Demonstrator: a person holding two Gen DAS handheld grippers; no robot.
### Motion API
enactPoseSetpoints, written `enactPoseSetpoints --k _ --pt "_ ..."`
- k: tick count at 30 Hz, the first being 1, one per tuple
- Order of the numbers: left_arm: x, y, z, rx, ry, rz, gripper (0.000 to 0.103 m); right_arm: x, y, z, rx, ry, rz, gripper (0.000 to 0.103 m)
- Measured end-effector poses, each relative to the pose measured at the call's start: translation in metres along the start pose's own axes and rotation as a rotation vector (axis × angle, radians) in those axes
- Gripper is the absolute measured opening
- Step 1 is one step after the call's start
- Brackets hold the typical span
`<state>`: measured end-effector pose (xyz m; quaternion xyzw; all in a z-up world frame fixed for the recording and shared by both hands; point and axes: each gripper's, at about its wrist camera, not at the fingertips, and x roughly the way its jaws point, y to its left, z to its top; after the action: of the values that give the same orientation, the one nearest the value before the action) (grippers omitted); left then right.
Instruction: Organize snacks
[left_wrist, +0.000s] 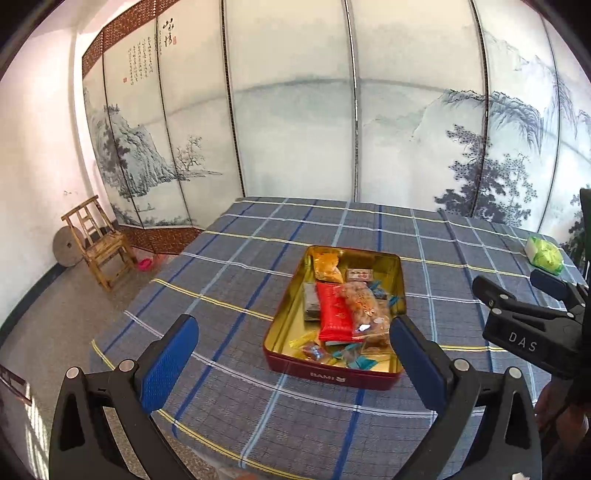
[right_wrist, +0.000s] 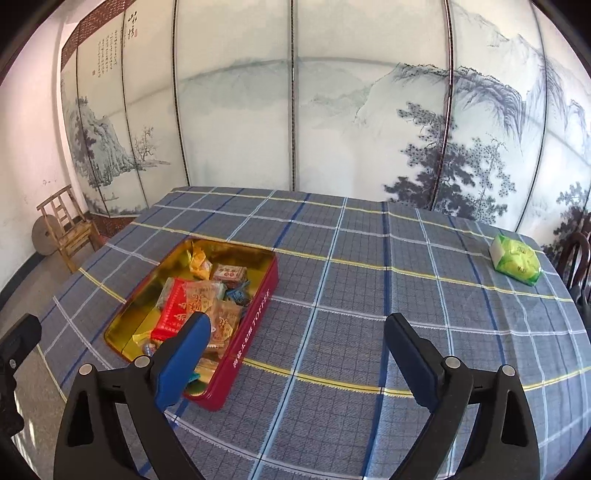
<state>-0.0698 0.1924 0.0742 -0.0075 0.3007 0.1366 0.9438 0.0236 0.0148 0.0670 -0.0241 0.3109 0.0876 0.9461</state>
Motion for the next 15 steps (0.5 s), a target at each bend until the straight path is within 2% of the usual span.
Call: enactPoseSetpoints --k 2,4,9,15 --pt "0.002 -0.008 -0.002 0.008 0.017 0.02 0.103 -0.008 -0.005 0.003 -0.001 -0.026 -0.015 0.098" --pt "0.004 -0.015 -0.004 0.013 0.036 0.026 0.103 -0.01 -0.009 0.004 0.009 -0.015 0.011 0.098" --pt "0.009 -0.026 -0.01 -0.001 0.071 -0.015 0.103 -0.01 -0.019 0.001 0.041 0.024 0.048 0.098" --pt "0.016 -0.034 -0.016 0.011 0.09 -0.02 0.103 -0.009 -0.023 -0.001 0.054 0.027 0.051 0.099"
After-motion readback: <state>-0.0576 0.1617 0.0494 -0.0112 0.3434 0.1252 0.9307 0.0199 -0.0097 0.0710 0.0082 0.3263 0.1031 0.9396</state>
